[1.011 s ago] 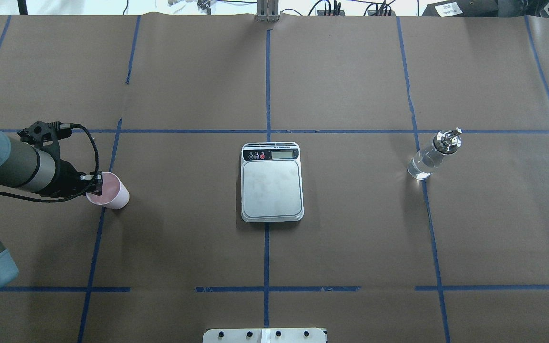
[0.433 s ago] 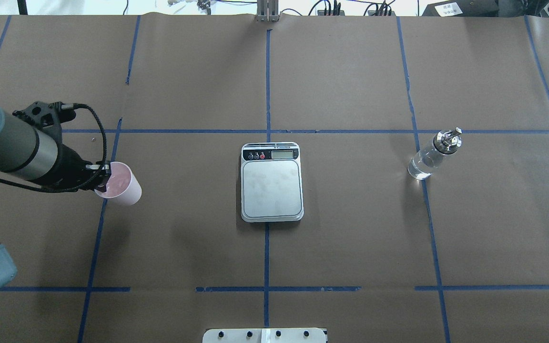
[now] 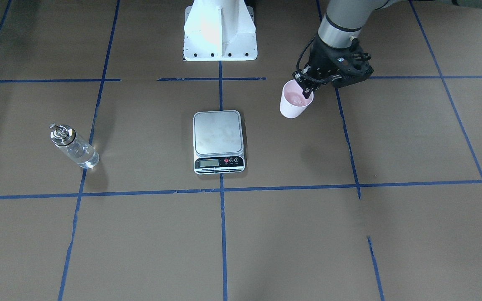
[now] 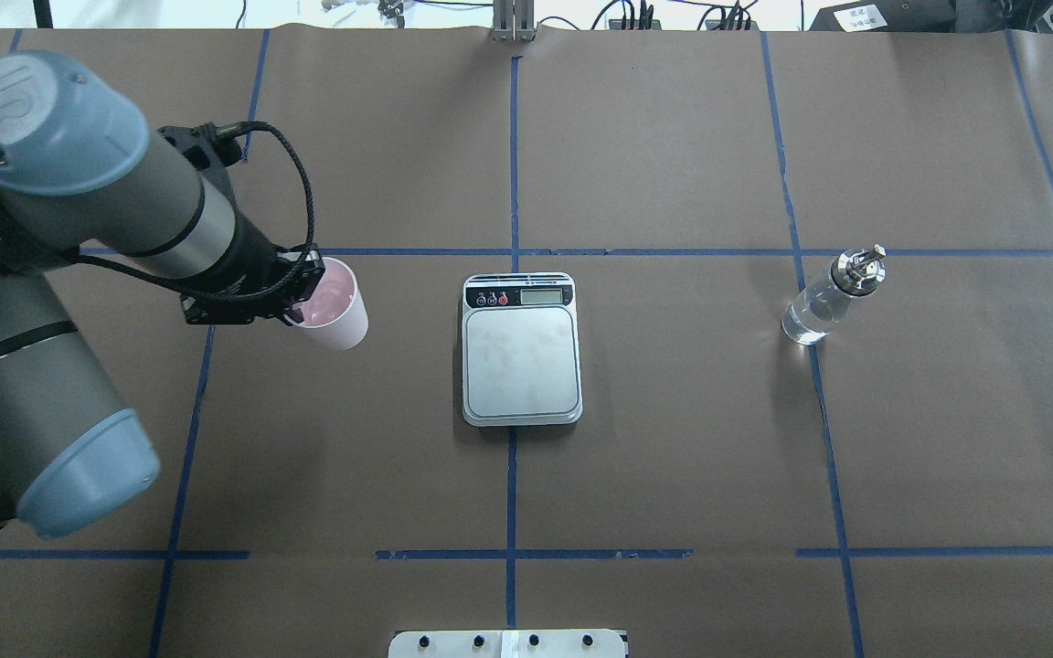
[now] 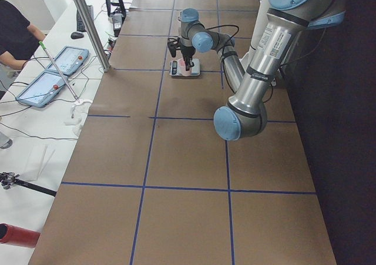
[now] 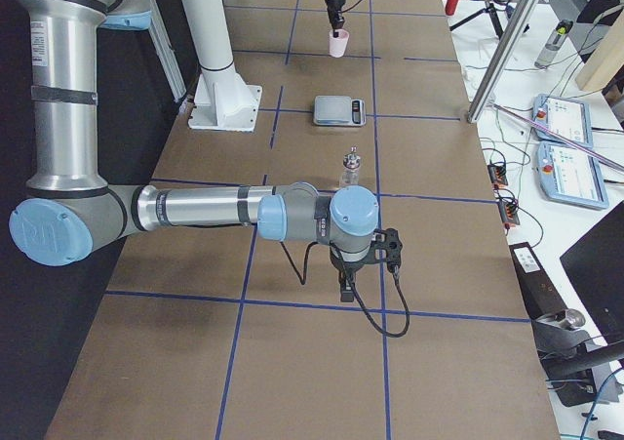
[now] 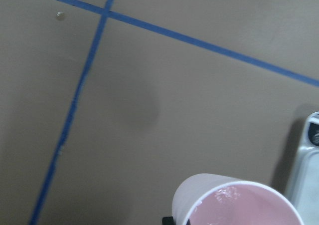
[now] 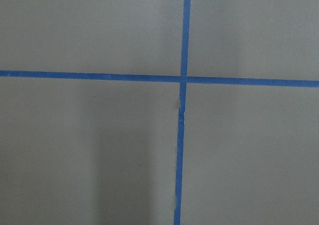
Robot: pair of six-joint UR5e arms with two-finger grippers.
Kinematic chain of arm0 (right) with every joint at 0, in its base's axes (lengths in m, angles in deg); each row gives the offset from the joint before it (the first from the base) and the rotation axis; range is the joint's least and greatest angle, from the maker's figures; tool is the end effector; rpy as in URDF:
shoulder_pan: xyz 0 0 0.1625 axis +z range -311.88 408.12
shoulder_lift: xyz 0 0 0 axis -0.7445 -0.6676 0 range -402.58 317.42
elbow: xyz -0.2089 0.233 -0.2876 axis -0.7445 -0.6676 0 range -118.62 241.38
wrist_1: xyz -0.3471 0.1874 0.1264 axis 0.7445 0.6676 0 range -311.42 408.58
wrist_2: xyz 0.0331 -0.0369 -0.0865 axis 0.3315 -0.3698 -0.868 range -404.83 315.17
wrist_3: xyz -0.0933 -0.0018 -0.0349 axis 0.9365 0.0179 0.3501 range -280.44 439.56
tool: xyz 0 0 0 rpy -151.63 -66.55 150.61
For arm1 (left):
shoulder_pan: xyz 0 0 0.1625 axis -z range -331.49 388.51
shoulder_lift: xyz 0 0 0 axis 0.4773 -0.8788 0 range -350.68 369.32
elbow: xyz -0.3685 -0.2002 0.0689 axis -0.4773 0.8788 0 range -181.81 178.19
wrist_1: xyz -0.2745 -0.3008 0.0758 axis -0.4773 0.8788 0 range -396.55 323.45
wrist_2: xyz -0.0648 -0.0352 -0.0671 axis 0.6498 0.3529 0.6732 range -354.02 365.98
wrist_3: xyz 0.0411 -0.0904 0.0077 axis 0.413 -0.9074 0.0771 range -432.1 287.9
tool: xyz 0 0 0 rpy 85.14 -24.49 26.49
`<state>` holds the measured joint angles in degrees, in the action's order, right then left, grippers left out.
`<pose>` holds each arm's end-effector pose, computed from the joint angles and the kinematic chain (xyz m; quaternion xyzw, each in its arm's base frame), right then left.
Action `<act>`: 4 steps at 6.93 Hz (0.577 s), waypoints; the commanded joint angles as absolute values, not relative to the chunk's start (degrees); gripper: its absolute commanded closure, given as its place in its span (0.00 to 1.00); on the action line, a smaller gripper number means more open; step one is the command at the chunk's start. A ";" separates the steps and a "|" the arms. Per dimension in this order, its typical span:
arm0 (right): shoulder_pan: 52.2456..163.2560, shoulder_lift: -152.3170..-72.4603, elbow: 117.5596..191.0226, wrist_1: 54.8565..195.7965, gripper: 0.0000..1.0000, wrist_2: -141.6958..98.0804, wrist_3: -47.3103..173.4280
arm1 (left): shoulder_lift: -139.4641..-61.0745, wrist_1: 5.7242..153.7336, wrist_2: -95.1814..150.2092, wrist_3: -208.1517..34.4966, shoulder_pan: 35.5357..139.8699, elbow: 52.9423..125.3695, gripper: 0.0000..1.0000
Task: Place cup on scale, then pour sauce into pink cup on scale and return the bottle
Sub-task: 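Carry the pink cup with the left gripper over the scale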
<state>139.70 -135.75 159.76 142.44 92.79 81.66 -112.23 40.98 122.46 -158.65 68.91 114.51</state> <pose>0.0726 -0.4665 0.6160 0.0237 -0.4031 -0.0089 0.9148 0.3721 -0.4336 0.1841 -0.0557 0.4274 -0.2008 0.8797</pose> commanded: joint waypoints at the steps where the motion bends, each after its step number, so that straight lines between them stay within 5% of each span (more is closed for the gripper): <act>1: 139.70 -135.13 160.52 142.27 0.00 92.98 81.58 | -123.78 40.53 121.56 -166.72 67.02 104.93 1.00; 4: 139.61 -135.83 162.11 142.01 0.00 92.20 81.67 | -128.83 47.17 114.18 -177.09 60.25 95.50 1.00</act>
<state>139.68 -135.78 161.99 142.23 92.81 81.56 -127.40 43.61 115.99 -173.01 62.21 98.72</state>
